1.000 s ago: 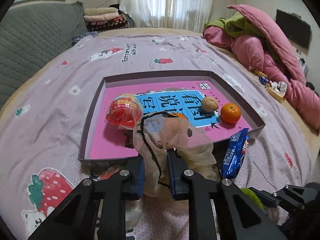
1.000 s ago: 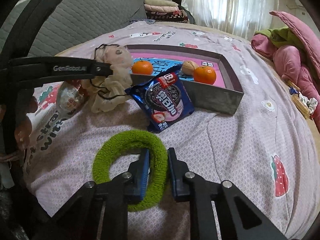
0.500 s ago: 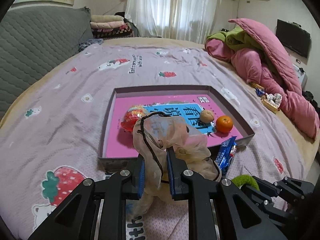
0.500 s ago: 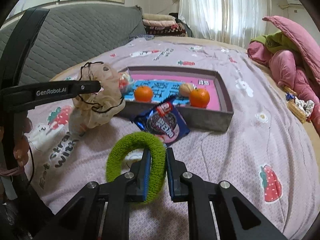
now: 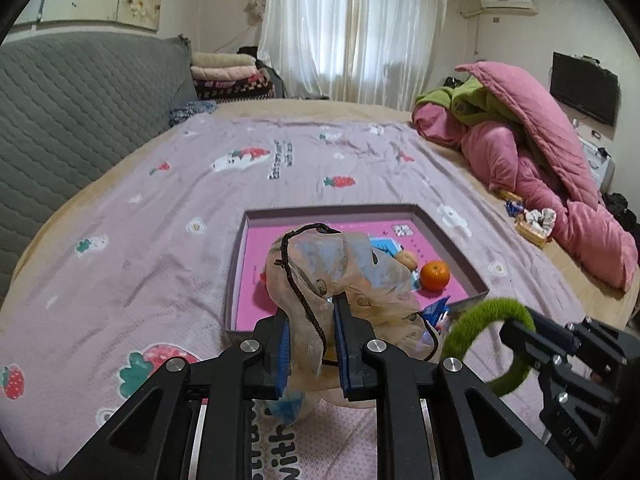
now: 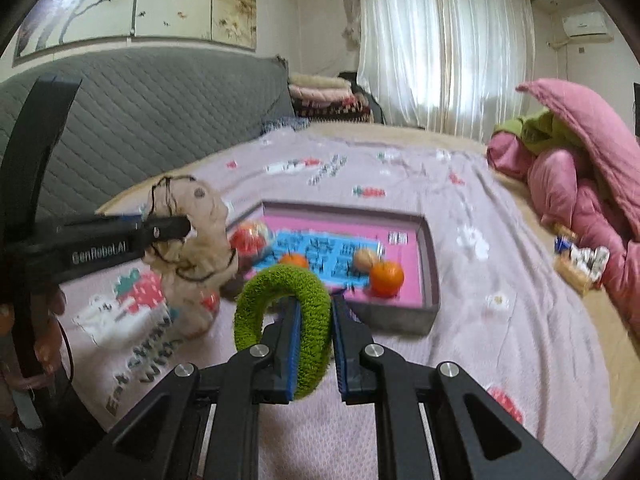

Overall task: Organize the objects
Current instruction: 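Close the left tool on the mesh bag while the right tool grasps the green ring, then carry the mesh bag over the tray with the left tool while the right tool carries the ring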

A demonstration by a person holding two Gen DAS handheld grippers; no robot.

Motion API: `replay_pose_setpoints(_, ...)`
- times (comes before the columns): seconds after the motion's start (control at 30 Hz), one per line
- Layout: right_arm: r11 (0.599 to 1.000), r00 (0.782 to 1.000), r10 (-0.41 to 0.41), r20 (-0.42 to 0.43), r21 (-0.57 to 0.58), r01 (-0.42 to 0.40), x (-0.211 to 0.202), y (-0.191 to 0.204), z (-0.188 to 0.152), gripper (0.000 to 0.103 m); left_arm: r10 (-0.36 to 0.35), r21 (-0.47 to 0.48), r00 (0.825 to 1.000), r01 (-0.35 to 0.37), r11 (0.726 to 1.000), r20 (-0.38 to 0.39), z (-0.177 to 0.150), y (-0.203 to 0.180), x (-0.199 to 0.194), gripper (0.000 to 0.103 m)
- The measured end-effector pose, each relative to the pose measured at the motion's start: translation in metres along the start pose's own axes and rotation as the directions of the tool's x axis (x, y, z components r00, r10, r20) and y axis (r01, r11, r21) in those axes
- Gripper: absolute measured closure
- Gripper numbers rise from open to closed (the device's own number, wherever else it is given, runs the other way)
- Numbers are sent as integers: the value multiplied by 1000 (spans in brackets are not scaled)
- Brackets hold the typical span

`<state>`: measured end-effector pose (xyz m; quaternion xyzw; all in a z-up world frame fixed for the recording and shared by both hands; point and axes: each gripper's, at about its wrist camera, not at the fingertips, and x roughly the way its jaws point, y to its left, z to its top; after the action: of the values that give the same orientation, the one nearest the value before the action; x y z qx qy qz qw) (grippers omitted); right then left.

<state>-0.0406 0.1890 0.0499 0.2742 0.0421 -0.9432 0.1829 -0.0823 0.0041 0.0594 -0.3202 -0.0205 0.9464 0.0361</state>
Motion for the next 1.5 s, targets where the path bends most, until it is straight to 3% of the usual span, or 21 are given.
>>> replay_pose_setpoints(0.37,999,996,-29,86,-17,31,-17,5,41,88,26,16,998,-27,1000,60,24,-3,-30,84)
replay_pose_setpoints(0.7,999,990,-35,138,-30,39,-19,-1,69,88,35,18,995,-37,999,90,47,1,-32,84)
replay_pose_setpoints(1.17,999,987,-40,154,-18,43,13,-21,88,88,80,2,994,-80,997,74,68,15,11,82)
replay_pose_setpoints(1.5,999,993,-35,114,-3,35,48,-40,80,88,103,5,995,-103,995,1,54,27,64,82)
